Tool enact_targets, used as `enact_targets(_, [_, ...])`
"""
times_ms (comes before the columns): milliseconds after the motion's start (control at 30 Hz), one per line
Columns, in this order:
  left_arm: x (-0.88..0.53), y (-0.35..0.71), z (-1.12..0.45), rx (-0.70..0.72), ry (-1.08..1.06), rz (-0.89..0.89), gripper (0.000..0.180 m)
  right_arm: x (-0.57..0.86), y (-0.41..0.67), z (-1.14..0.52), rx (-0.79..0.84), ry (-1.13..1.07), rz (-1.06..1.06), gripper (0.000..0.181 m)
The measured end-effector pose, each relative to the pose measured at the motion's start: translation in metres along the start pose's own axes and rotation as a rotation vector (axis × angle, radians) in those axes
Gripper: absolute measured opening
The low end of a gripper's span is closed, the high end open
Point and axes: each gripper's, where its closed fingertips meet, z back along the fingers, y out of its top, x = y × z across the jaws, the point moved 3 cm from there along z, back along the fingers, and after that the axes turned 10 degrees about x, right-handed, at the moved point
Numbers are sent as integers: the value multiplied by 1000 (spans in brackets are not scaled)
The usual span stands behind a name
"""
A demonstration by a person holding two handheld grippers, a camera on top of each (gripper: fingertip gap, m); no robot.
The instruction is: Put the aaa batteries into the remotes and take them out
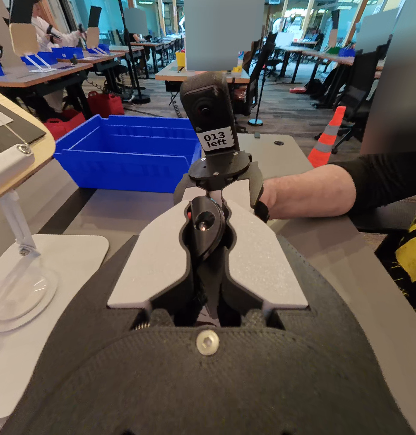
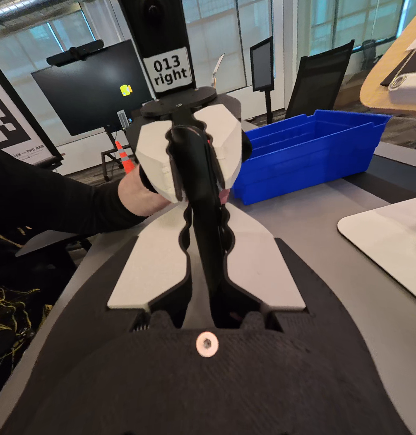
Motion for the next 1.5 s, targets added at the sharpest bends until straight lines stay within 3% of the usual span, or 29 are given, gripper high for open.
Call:
enact_targets(67, [-2, -1, 0, -19, 19, -14, 24, 2, -1, -1, 7, 0, -49, 24])
enact_targets(400, [0, -13, -6, -107, 45, -42, 22, 7, -16, 1, -167, -45, 109, 23])
enact_targets(567, [-5, -10, -6, -48, 57, 18, 22, 9, -17, 2, -190, -63, 160, 25])
enact_targets(700, [-21, 8, 5, 131, 86, 139, 23, 10, -1, 4, -111, -116, 149, 28])
enact_targets(833, [-42, 18, 20, 282, 159, 261, 23, 17, -1, 14, -122, -131, 112, 54])
enact_targets(967, [-47, 27, 28, 327, 238, 257, 24, 23, -15, 19, -249, -190, 272, 52])
enact_targets(1133, [-61, 48, 54, 487, 326, 266, 23, 32, -16, 31, -221, -200, 183, 45])
enact_targets(1333, [-65, 72, 77, 663, 374, 207, 24, 32, -7, 30, -16, -153, 2, 20])
enact_targets(1500, [-58, 70, 68, 686, 344, 192, 24, 34, -7, 26, 42, -155, -72, 23])
